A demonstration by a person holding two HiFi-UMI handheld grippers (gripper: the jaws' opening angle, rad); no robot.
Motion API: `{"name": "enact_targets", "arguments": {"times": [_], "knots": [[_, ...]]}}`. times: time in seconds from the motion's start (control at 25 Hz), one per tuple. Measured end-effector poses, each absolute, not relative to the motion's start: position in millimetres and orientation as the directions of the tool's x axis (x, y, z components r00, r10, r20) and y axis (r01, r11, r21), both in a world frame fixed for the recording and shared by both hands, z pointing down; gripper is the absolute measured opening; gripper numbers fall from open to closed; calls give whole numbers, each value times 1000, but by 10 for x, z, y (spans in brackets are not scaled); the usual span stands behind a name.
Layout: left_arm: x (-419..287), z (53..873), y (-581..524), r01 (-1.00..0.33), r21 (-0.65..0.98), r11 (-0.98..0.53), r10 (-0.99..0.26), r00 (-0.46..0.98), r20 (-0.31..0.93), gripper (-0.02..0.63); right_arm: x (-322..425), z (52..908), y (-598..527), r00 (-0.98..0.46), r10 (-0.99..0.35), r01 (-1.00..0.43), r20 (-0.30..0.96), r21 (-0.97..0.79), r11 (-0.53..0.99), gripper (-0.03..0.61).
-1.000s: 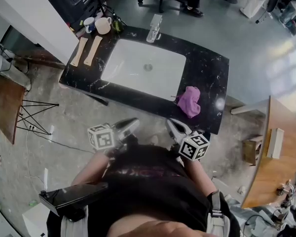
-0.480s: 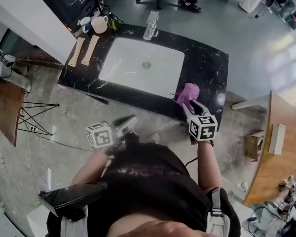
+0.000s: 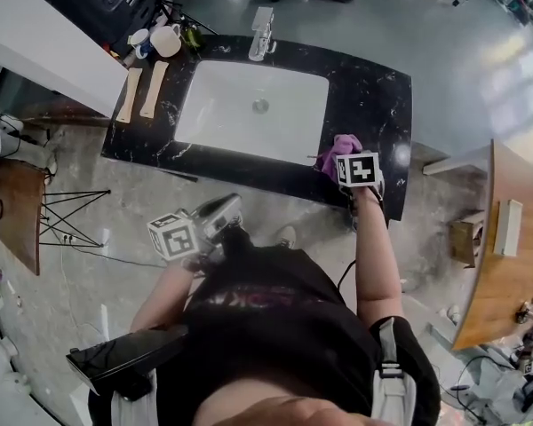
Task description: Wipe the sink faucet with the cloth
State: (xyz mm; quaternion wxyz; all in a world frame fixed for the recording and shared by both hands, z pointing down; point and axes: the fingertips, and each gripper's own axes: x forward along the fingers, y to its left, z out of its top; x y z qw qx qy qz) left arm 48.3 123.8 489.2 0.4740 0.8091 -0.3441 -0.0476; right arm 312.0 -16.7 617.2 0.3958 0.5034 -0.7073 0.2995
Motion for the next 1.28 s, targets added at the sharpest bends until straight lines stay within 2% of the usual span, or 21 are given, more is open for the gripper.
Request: {"name": "enact_targets", "arguments": {"times": [0.08, 0.2, 0.28, 0.36, 0.44, 0.52, 0.64, 0.76, 0.92, 1.08, 1.28], "knots": [[397, 4890, 1140, -501, 804, -319, -594, 767, 242, 31, 3114, 6196, -158, -169, -477, -956, 863, -27, 291, 223], [220, 4874, 938, -479, 810, -340, -577, 786, 223, 31, 3080, 6160, -145, -147, -483, -959, 863, -4, 284, 117], [66, 4893, 798, -459, 818, -347, -560, 801, 212, 31, 2996, 5995, -217, -151, -539, -957, 829, 14, 291, 91], [-128, 4928, 654, -442, 826, -350, -537, 817, 209, 31, 2707, 5631, -425, -252, -649, -948, 717, -48, 315, 87], [-344, 4954, 496, -427, 831, -357, -516, 832, 206, 31, 2297, 5134, -737, -386, -751, -920, 536, -161, 358, 87], [-554, 4959, 346, -408, 837, -365, -497, 846, 195, 31, 1917, 4679, -1107, -458, -799, -888, 390, -231, 397, 87], [-880, 4931, 198, -381, 842, -382, -471, 864, 178, 31, 1400, 4232, -1713, -482, -815, -876, 321, -191, 442, 87], [-1244, 4953, 88, -378, 839, -392, -465, 868, 174, 31, 956, 4064, -2304, -481, -798, -870, 363, -82, 487, 87], [-1669, 5020, 1, -380, 846, -374, -492, 855, 167, 31, 587, 4120, -2918, -431, -757, -864, 491, 18, 503, 89], [-1872, 5059, -21, -377, 858, -348, -525, 837, 154, 31, 616, 4383, -3354, -305, -701, -852, 644, 144, 503, 87], [-1957, 5127, -119, -397, 864, -311, -560, 811, 171, 31, 784, 4450, -3929, -252, -686, -869, 682, 152, 471, 87]]}}
